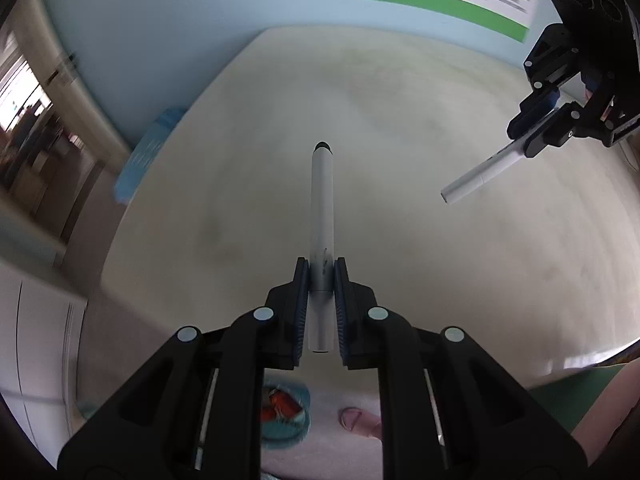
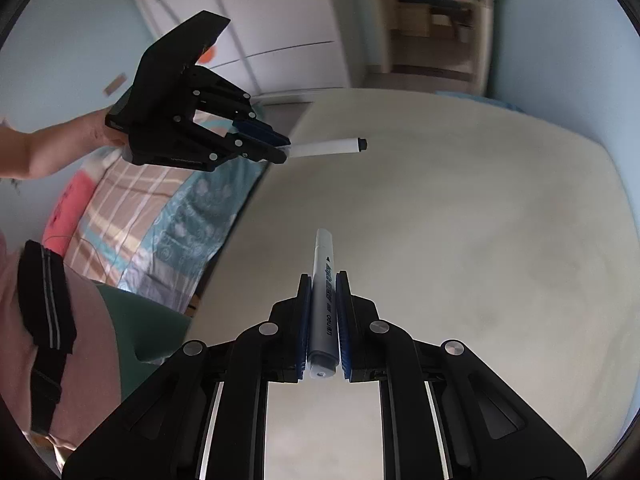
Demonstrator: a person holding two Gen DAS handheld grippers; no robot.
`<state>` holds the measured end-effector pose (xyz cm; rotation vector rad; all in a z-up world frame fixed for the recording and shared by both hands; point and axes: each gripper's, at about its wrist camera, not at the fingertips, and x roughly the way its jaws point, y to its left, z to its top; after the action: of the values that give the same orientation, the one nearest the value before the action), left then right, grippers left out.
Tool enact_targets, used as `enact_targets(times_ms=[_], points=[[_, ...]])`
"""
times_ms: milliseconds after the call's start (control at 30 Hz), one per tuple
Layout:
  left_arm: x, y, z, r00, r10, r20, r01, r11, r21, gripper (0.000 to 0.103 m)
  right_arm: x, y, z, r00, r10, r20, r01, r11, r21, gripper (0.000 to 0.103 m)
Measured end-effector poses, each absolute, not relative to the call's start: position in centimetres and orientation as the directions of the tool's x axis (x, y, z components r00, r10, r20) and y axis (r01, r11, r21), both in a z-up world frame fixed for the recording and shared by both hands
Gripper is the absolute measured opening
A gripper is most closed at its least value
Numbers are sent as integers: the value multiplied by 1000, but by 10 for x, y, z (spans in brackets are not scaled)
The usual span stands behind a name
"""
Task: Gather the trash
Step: 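Carry both white markers to the teal bin and open the grippers over it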
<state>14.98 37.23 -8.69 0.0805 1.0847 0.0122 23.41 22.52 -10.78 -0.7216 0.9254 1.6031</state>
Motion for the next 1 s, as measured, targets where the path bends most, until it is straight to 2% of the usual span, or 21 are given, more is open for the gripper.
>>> enact_targets(times_ms=[300,467,700,1000], points=[[15,473,-113,377,158,-913,-267,962,57,11,130,381,-128,-398,401,-825,-896,-365,254,13],[-51,519,-150,315,143,-938,-409,912,1,11,63,454,-169,-476,310,-823,-842,-431,324,13],[-122,564,-217,250,69,-966,-487,871,-64,11,-2,517,-225,-502,196,-842,-814,-435,385,13],[-143,610,-305,195,-35,-980,-503,854,-131,11,-20,561,-329,-450,42,-892,-869,-249,427,13]])
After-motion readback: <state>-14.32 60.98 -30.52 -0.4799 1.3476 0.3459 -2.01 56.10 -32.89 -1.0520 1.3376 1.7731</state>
